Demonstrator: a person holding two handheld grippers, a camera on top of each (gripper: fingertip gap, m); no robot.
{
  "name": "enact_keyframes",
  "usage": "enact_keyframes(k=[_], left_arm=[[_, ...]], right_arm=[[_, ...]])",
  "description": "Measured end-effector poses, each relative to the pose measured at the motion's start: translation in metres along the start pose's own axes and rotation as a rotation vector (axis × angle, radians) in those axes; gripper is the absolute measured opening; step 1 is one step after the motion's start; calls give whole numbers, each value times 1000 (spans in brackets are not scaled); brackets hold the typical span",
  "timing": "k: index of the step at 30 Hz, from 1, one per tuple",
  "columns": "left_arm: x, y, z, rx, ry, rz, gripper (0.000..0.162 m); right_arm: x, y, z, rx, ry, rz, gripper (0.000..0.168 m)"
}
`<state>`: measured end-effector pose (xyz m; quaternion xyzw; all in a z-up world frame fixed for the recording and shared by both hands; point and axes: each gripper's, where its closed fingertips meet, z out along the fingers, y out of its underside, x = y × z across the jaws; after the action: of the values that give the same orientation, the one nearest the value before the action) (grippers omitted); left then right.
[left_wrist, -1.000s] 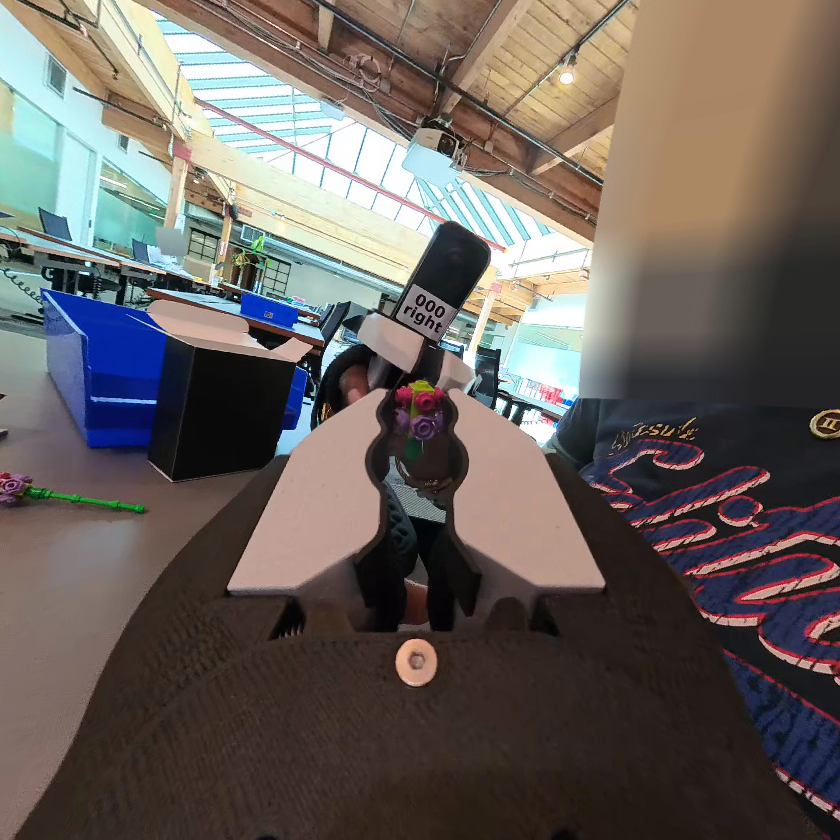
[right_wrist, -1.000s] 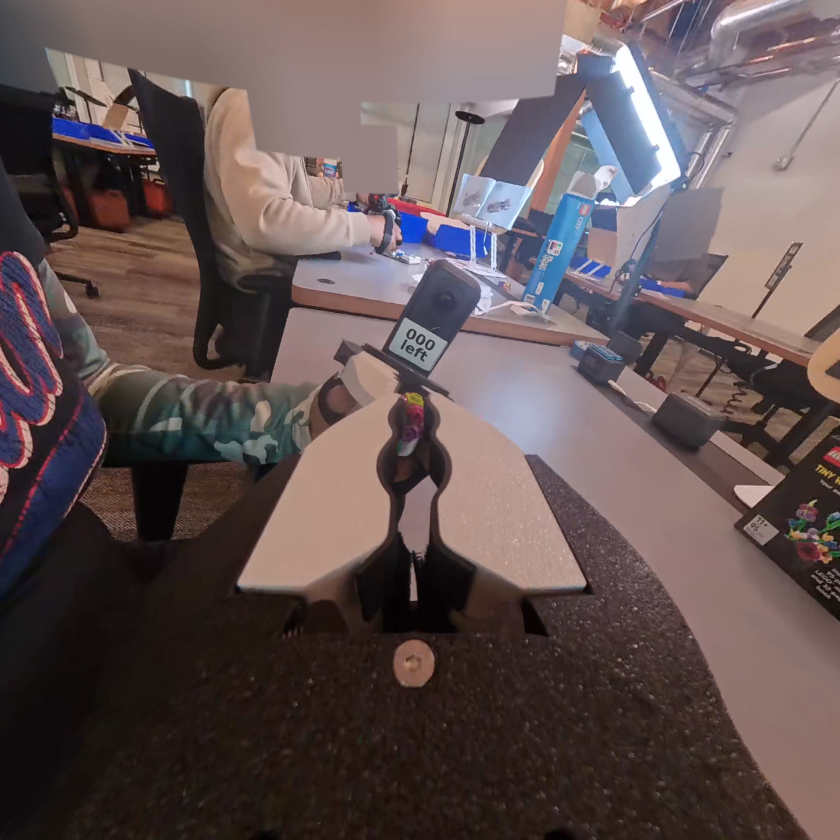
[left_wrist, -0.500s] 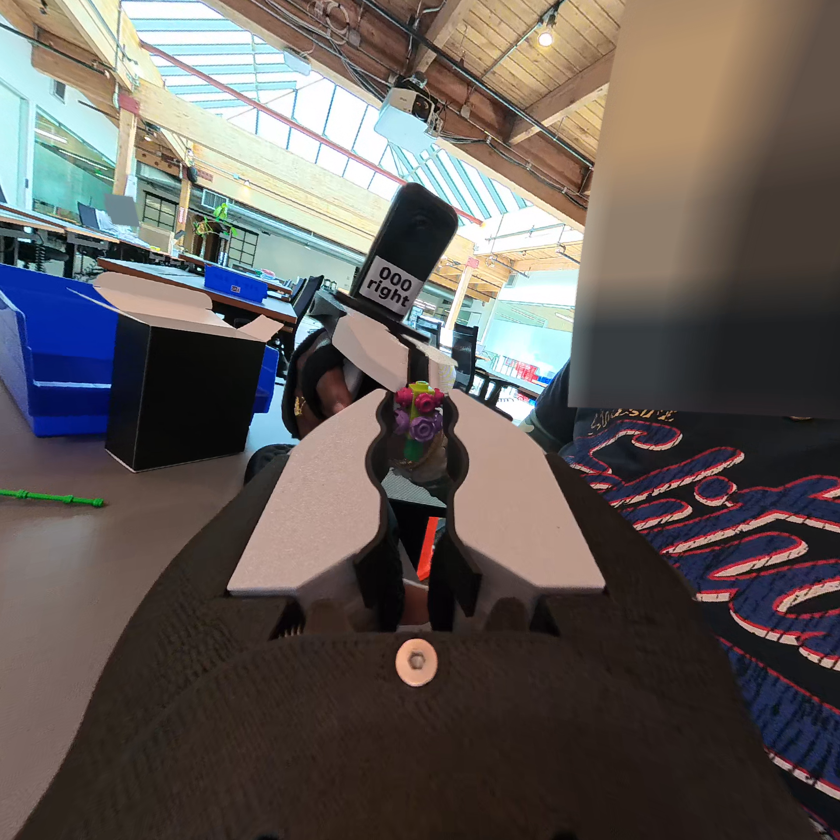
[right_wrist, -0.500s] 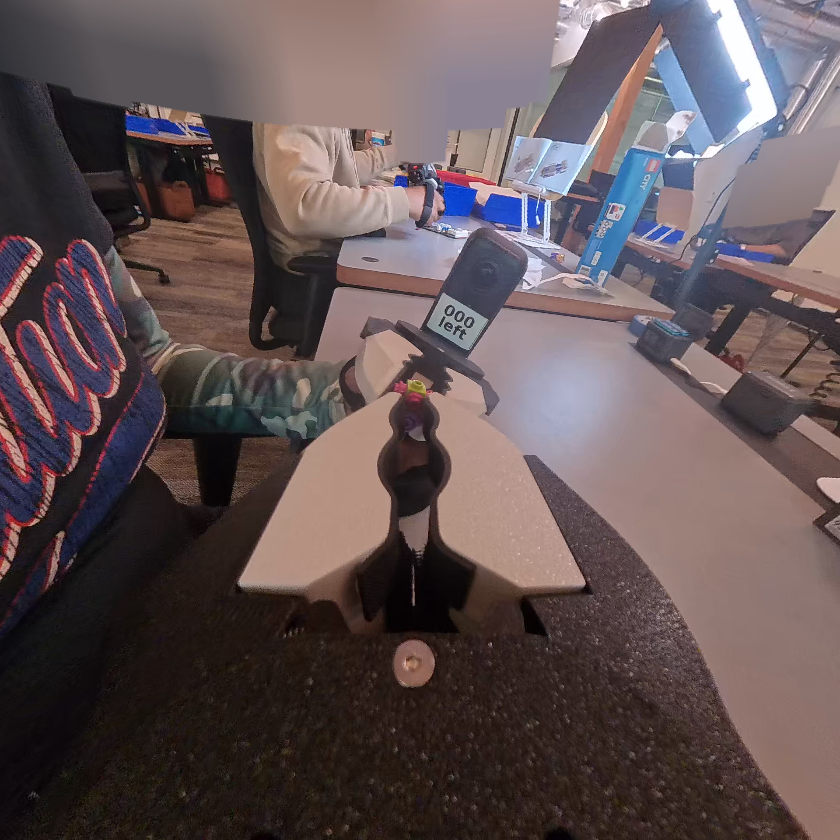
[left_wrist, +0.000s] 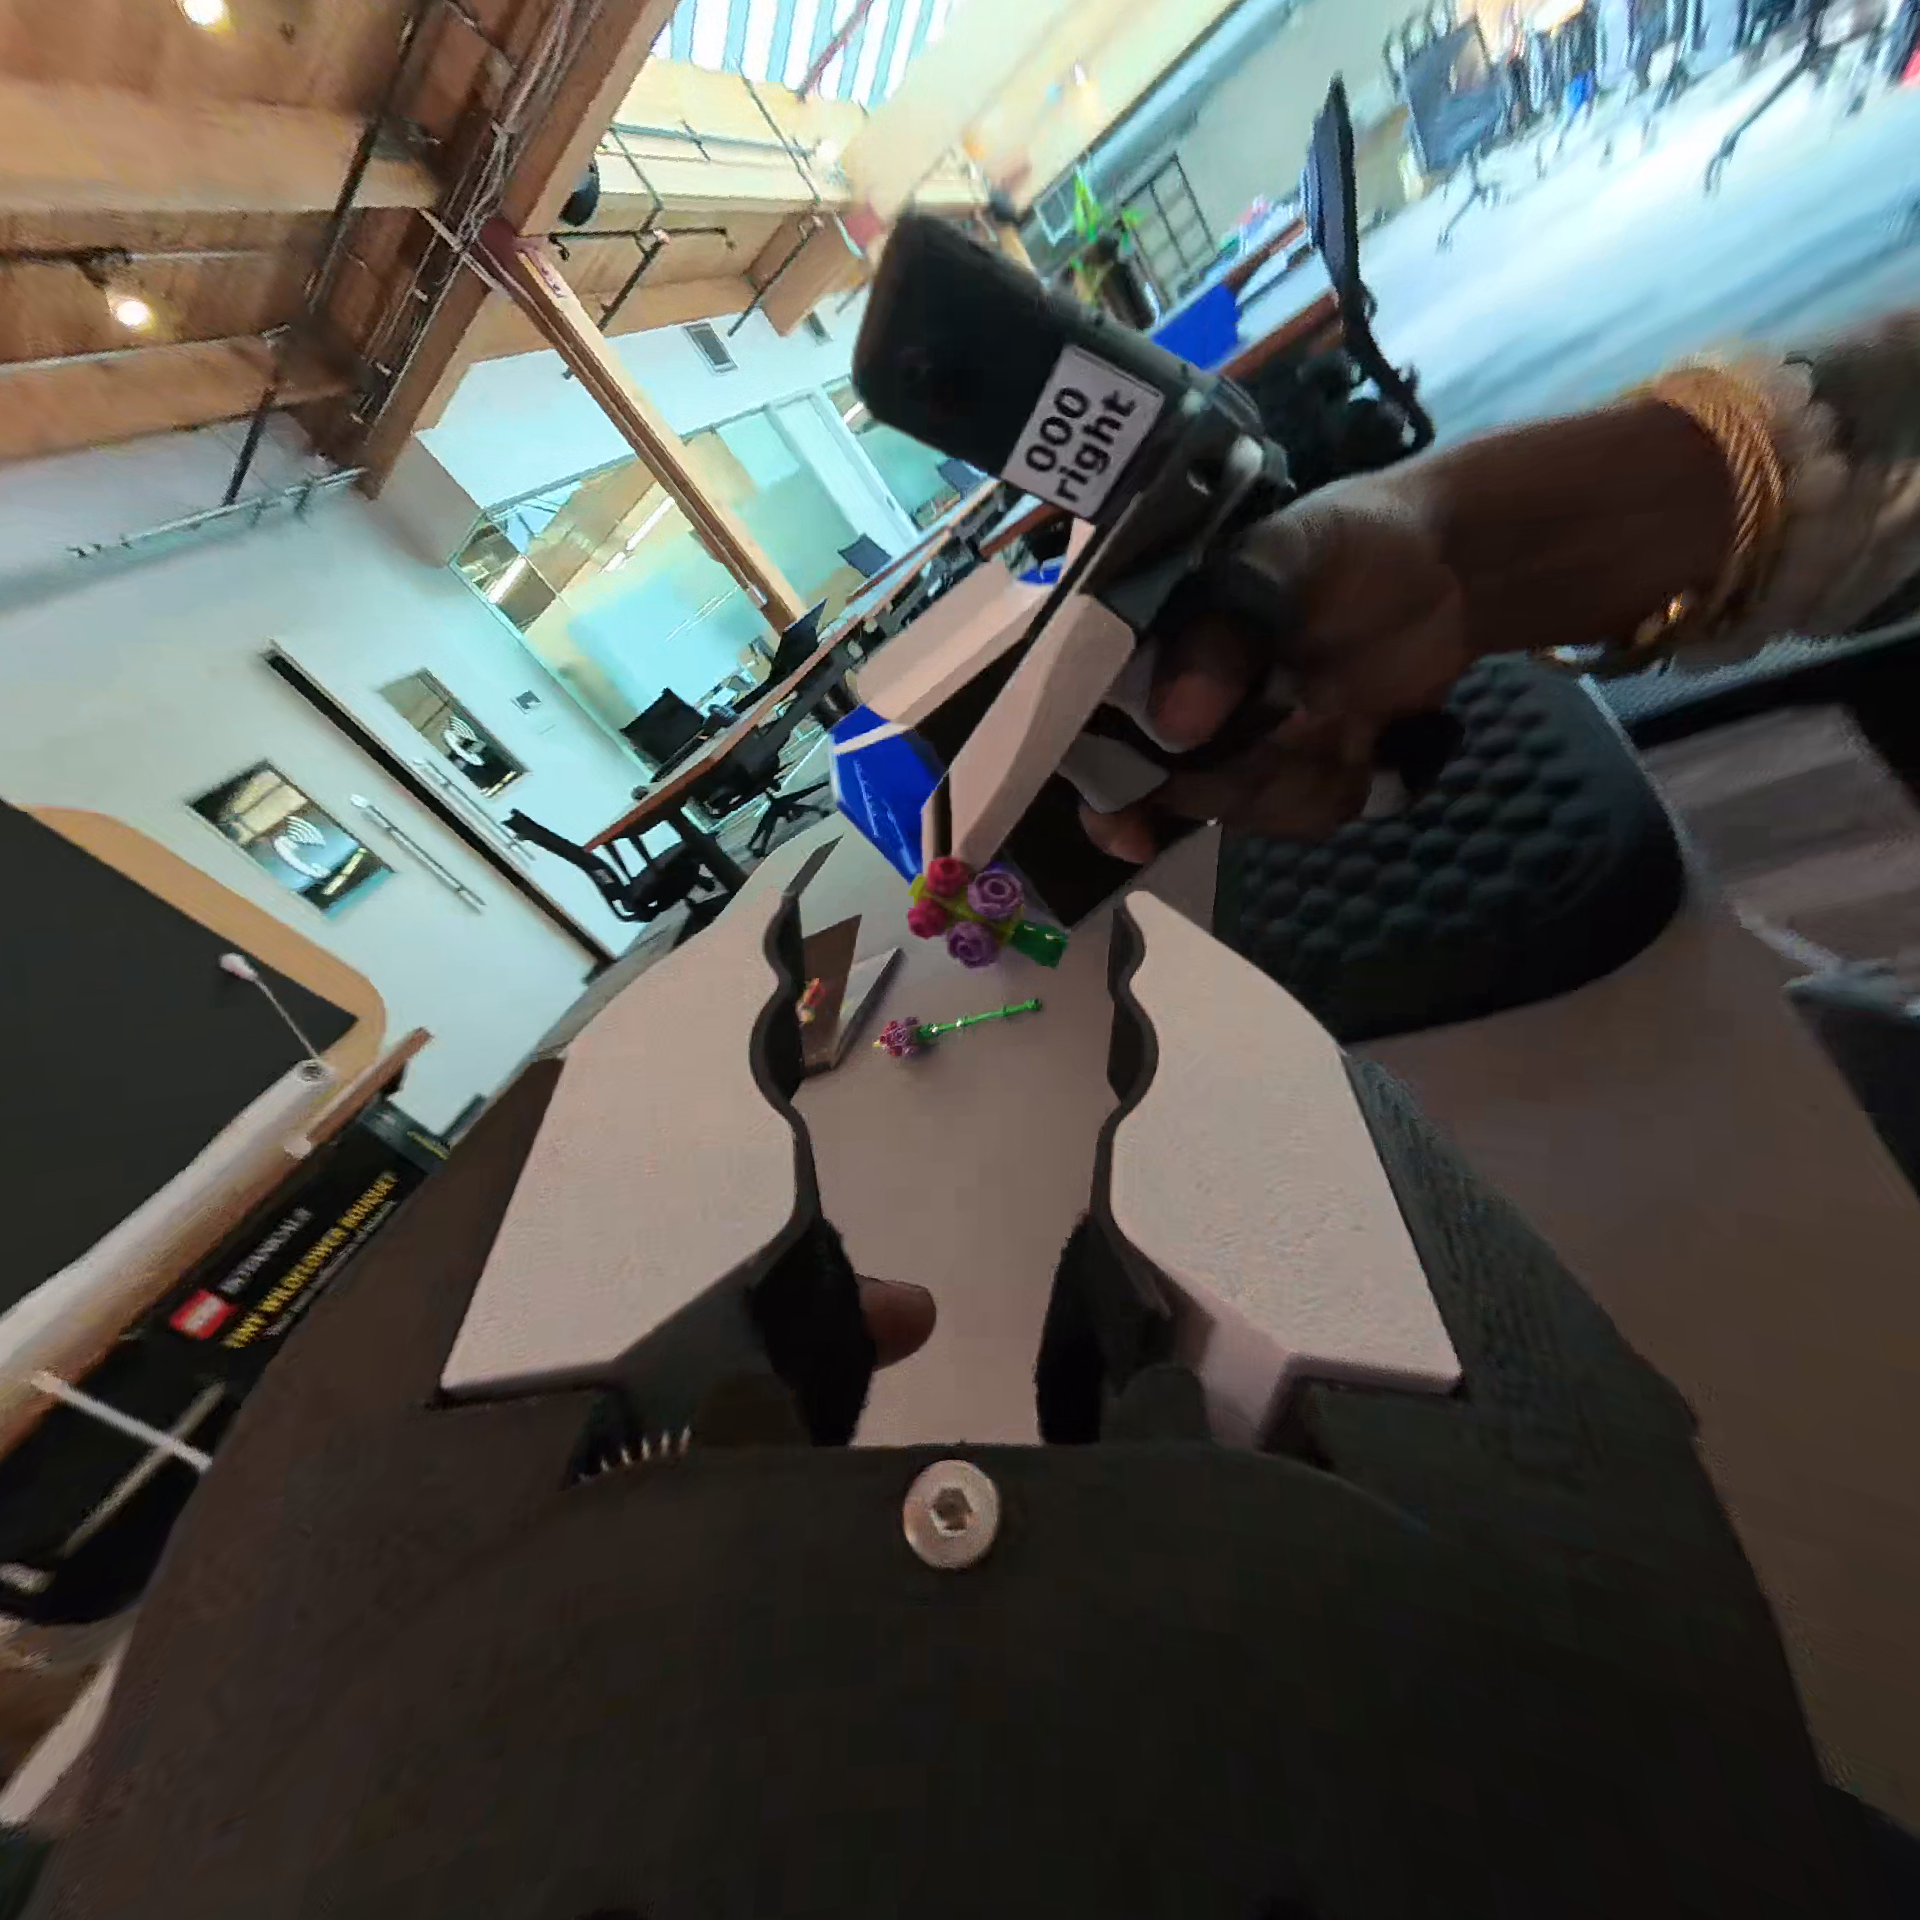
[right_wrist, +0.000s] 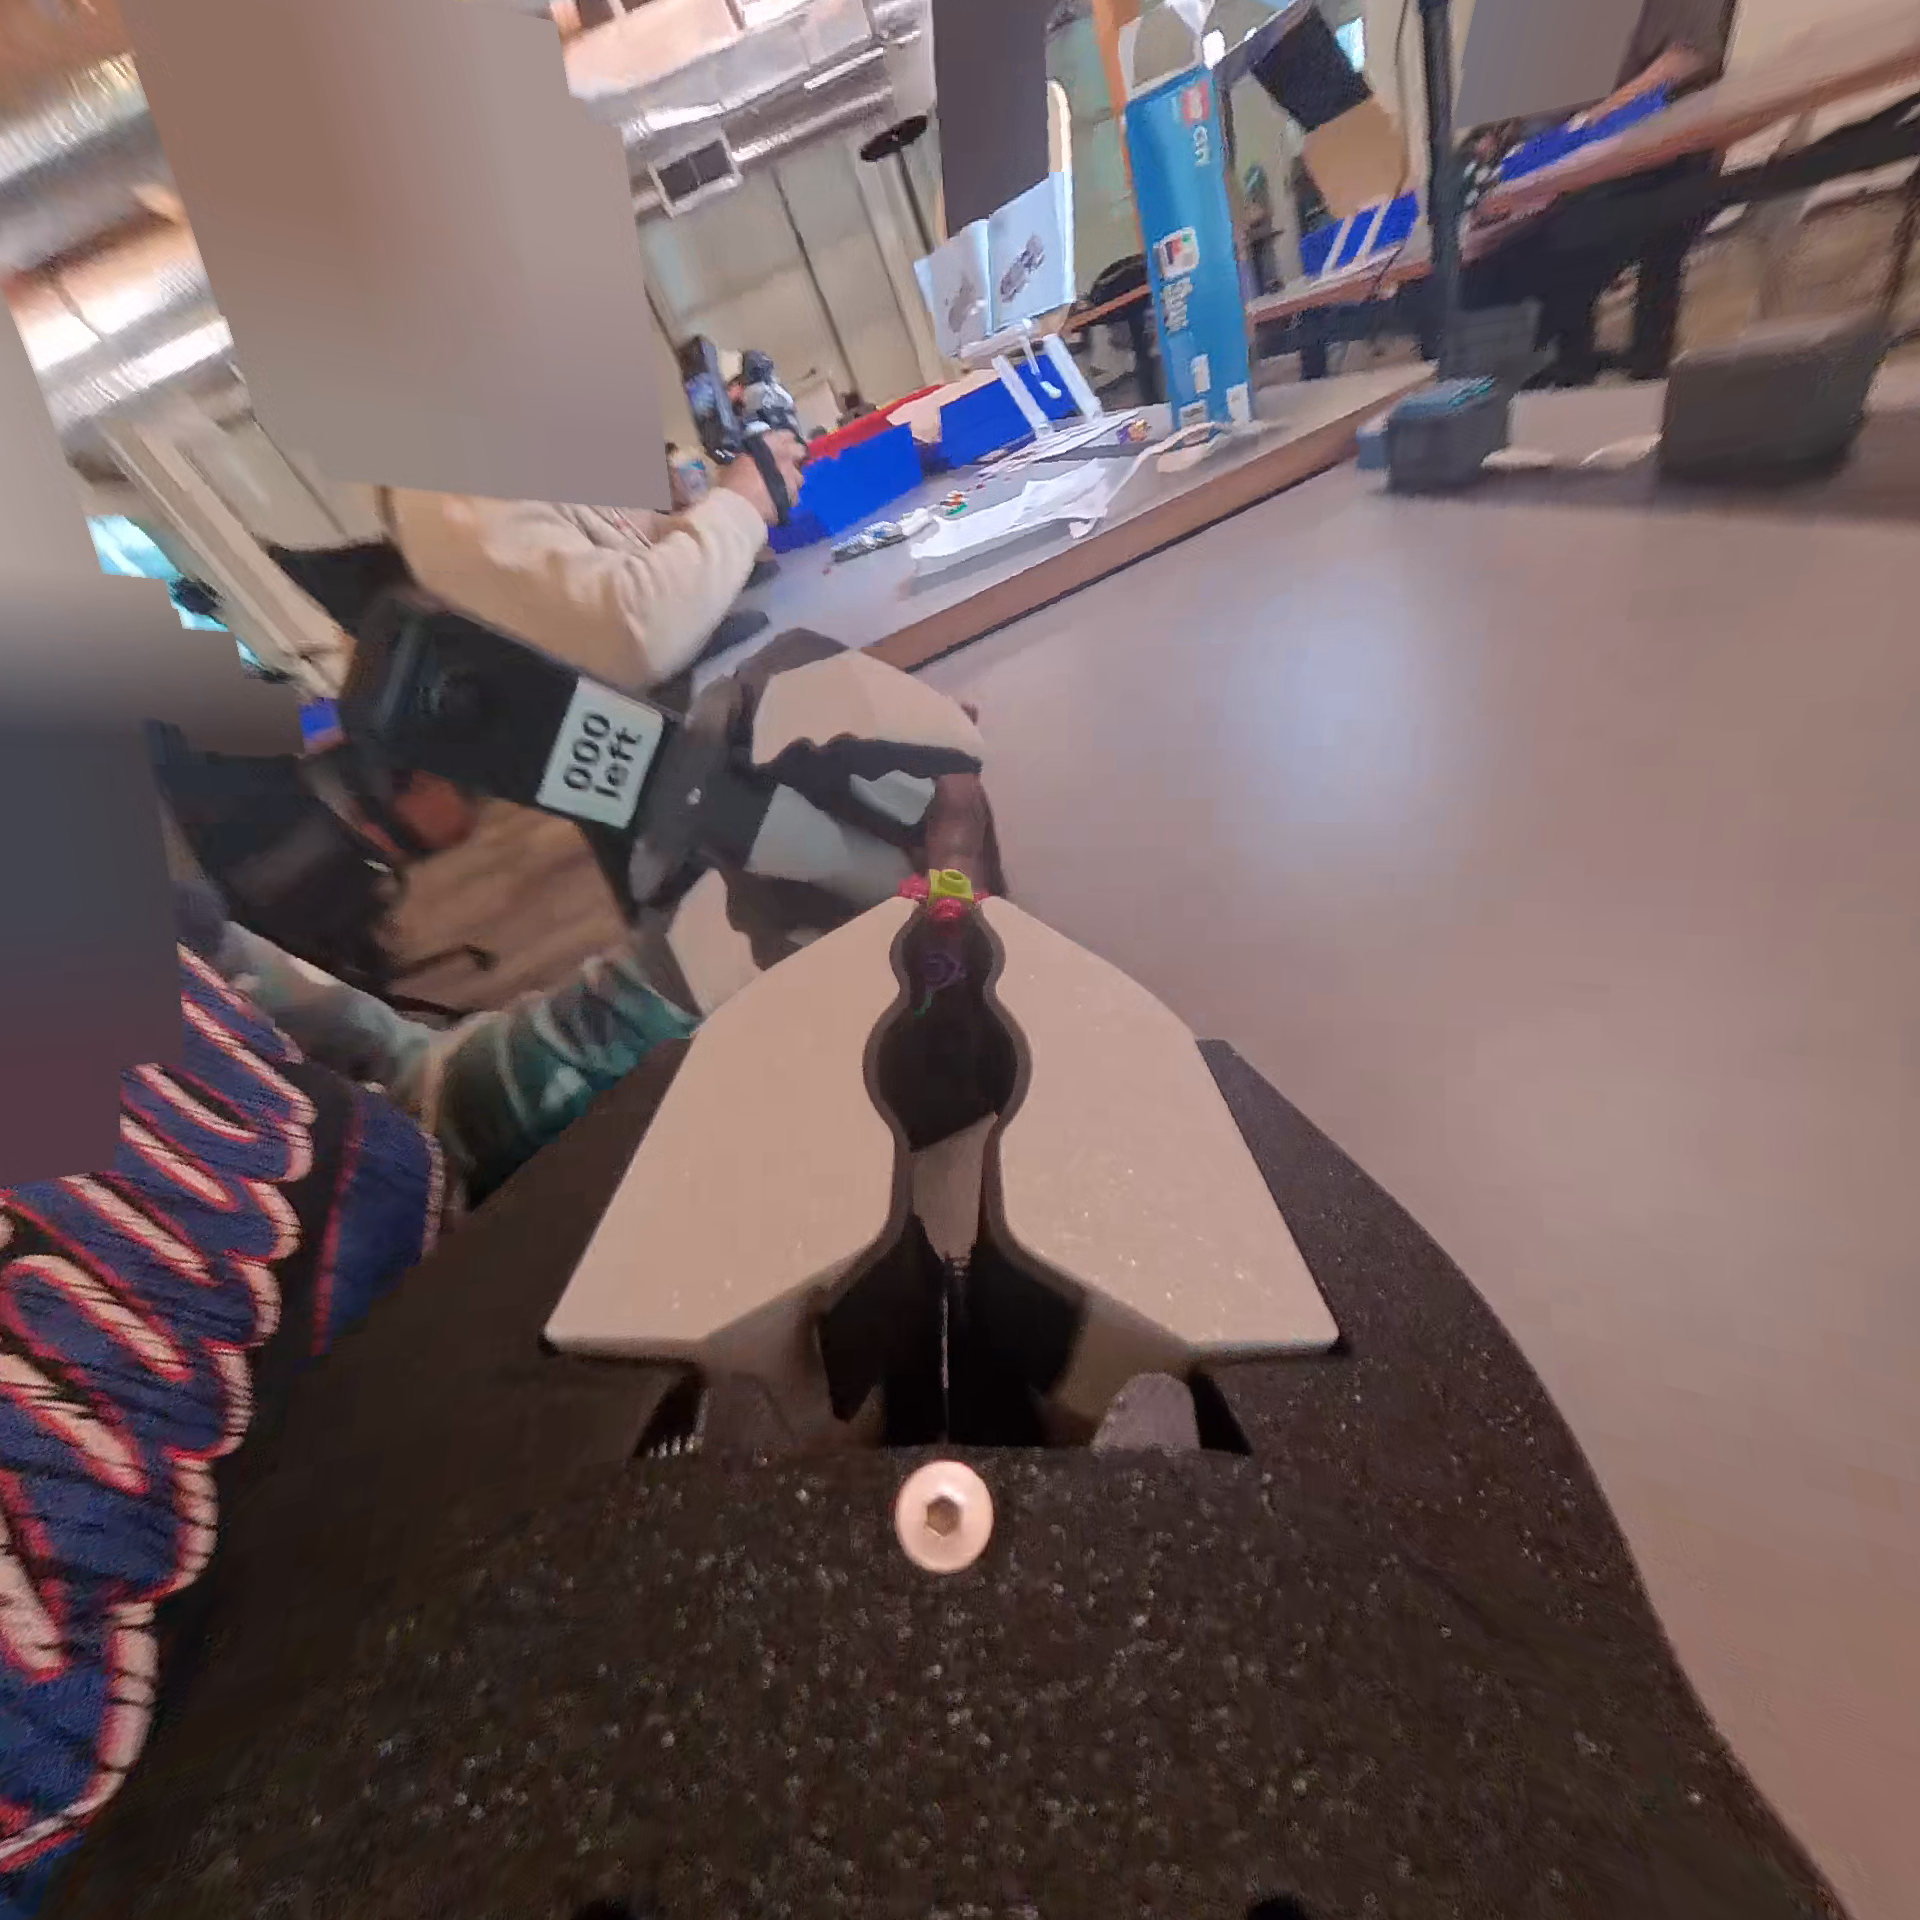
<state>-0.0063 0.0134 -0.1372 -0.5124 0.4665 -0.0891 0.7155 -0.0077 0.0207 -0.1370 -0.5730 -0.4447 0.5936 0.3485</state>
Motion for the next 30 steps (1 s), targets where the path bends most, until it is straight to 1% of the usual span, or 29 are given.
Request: enact_keyframes(k=[3, 6, 10, 14, 16, 19, 24, 28, 30], left_arm=[[7, 10, 4, -73, 18, 96, 55], [14, 15, 7, -106, 35, 171, 51], [17, 17, 7, -118, 46, 204, 33], [17, 16, 6, -110, 57, 174, 34], [17, 13, 5, -90, 54, 151, 39], [18, 13, 5, -86, 70, 138, 32], [19, 13, 4, -83, 82, 141, 32], [19, 5, 2, -24, 91, 102, 32], [20, 2, 1, -8, 95, 89, 32]], right_arm=[[-3, 3, 1, 7, -61, 116, 7], [-4, 8, 2, -31, -70, 147, 7], [-6, 13, 4, -65, -84, 166, 7], [-5, 13, 4, -73, -78, 159, 7], [-1, 14, 3, -81, -52, 146, 7], [-2, 14, 3, -79, -54, 144, 7], [-3, 14, 2, -86, -59, 131, 7], [-10, 10, 3, -57, -122, 159, 7], [-12, 9, 3, -47, -132, 143, 7]])
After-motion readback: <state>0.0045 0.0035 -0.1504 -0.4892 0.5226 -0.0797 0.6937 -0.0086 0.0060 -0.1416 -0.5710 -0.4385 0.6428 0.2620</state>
